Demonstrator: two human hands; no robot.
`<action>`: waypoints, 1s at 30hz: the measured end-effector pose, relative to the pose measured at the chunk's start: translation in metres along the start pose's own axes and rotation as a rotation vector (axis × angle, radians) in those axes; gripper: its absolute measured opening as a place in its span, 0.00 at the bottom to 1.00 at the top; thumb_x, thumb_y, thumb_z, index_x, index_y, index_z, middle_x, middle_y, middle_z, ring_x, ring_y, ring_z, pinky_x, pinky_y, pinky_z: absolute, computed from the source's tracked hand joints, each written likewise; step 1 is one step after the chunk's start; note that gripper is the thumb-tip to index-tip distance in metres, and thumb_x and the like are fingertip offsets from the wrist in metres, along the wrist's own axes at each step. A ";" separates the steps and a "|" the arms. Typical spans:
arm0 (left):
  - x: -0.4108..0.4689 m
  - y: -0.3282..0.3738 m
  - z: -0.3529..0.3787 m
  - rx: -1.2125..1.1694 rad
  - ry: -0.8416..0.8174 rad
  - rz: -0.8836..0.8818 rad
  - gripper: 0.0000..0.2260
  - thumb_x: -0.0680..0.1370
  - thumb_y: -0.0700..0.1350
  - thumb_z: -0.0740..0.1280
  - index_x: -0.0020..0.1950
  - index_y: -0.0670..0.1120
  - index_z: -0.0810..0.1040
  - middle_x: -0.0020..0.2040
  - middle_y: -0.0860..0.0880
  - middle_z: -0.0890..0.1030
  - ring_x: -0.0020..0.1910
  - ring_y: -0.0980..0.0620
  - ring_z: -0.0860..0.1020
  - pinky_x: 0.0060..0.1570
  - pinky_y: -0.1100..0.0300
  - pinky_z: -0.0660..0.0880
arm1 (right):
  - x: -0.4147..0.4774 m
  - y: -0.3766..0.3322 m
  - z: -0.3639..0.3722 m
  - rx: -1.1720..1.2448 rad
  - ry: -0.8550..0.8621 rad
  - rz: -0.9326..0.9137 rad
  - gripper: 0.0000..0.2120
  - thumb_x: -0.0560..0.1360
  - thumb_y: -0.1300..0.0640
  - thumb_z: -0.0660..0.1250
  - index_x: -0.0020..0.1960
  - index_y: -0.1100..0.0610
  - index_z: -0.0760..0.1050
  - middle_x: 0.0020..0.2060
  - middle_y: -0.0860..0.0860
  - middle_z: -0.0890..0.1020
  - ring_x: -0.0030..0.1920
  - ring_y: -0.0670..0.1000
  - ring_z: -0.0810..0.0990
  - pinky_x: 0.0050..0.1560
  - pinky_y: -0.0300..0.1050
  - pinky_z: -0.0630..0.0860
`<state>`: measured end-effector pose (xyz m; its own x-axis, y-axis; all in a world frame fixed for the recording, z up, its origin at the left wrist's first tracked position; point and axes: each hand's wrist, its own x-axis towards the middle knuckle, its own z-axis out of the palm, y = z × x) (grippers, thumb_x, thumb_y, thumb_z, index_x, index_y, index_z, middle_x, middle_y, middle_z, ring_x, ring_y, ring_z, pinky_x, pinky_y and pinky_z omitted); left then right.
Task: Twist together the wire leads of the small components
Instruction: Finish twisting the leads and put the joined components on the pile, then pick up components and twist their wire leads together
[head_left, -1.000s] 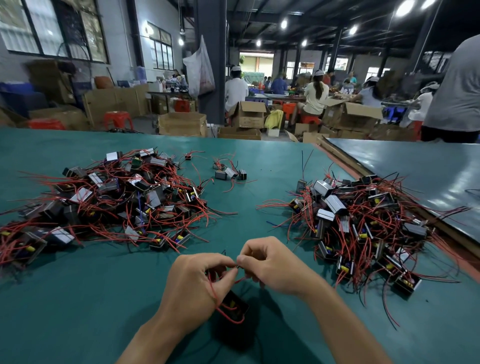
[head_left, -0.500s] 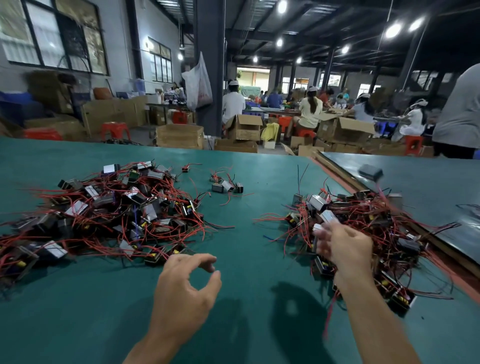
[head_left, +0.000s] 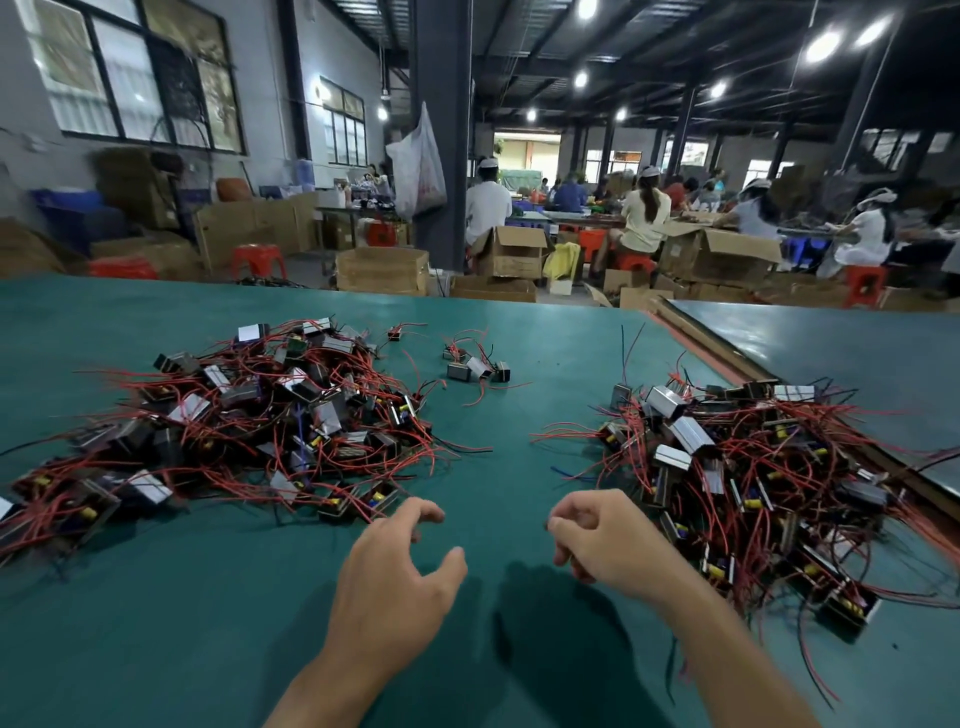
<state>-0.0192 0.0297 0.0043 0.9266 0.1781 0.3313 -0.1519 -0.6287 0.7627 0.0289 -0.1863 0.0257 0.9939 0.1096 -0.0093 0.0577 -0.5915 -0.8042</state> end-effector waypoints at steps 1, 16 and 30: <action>0.002 -0.003 0.001 0.039 -0.006 -0.025 0.15 0.71 0.53 0.71 0.54 0.61 0.72 0.51 0.59 0.73 0.46 0.62 0.73 0.48 0.57 0.71 | 0.000 0.001 0.004 -0.037 -0.008 -0.015 0.07 0.76 0.58 0.65 0.40 0.54 0.76 0.29 0.50 0.84 0.25 0.46 0.76 0.33 0.43 0.75; 0.106 -0.037 -0.069 0.445 0.039 -0.258 0.52 0.65 0.63 0.76 0.78 0.56 0.46 0.79 0.46 0.49 0.75 0.37 0.53 0.69 0.38 0.62 | -0.004 0.000 0.036 -0.307 0.049 -0.214 0.05 0.72 0.51 0.63 0.43 0.49 0.78 0.31 0.43 0.80 0.38 0.46 0.79 0.43 0.39 0.74; 0.119 -0.082 -0.037 0.420 -0.243 -0.282 0.38 0.67 0.68 0.70 0.73 0.63 0.59 0.77 0.43 0.54 0.73 0.34 0.57 0.70 0.44 0.60 | -0.008 -0.004 0.043 -0.336 0.037 -0.300 0.06 0.74 0.52 0.63 0.43 0.51 0.78 0.27 0.41 0.75 0.33 0.45 0.72 0.38 0.38 0.70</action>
<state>0.0912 0.1305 0.0020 0.9717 0.2345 -0.0292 0.2173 -0.8382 0.5002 0.0172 -0.1501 0.0037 0.9309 0.2905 0.2212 0.3649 -0.7649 -0.5308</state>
